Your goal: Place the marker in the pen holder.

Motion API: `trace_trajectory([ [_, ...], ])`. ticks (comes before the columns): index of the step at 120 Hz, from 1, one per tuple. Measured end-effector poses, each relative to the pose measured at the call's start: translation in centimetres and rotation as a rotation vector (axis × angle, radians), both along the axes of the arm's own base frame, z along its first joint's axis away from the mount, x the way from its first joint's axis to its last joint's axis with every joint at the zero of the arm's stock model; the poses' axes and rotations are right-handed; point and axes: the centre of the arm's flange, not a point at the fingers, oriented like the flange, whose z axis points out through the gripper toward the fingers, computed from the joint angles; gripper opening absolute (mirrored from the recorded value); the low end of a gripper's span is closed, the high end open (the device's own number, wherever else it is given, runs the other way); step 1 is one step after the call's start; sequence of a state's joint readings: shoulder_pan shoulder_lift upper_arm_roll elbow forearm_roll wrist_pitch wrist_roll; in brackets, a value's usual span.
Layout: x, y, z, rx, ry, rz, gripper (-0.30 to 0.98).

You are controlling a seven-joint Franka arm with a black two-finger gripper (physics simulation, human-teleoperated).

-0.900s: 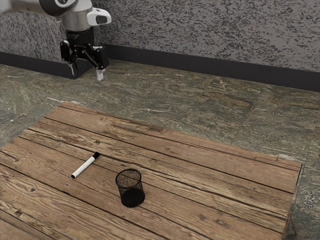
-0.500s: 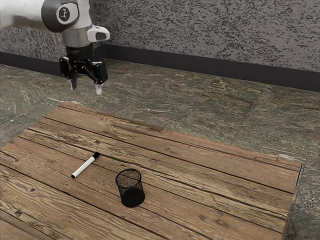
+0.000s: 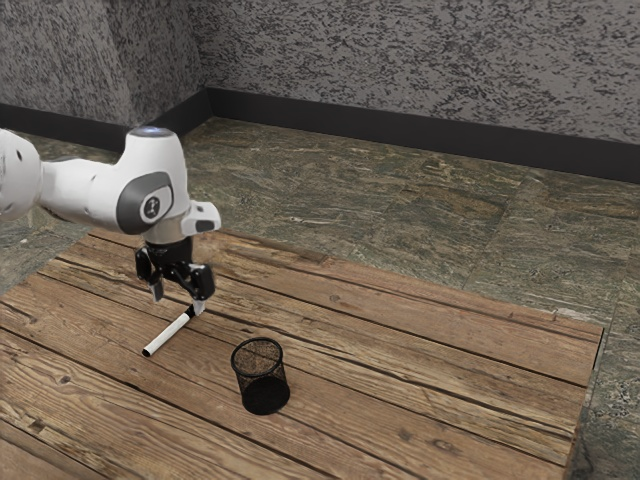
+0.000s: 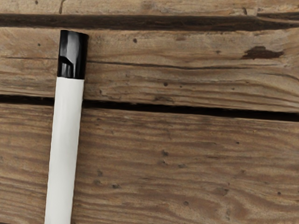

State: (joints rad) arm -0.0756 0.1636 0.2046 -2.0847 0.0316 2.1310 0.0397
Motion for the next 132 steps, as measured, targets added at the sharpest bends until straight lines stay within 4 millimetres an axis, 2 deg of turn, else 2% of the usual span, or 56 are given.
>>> trace_trajectory([
  [18,-1.0,0.8,-3.4,-0.002,-0.014,-0.071,0.69],
  [35,-0.8,2.2,-4.9,0.006,-0.035,-0.110,0.69],
  [50,1.5,3.4,-6.2,0.014,-0.037,-0.129,0.69],
  [65,2.1,3.8,-7.5,0.002,-0.018,-0.144,0.69],
  [83,3.8,5.1,-8.1,-0.017,0.001,-0.136,0.69],
  [119,3.3,5.5,-9.3,-0.040,0.034,-0.163,0.67],
  [132,3.5,5.5,-9.1,-0.039,0.022,-0.175,0.56],
])
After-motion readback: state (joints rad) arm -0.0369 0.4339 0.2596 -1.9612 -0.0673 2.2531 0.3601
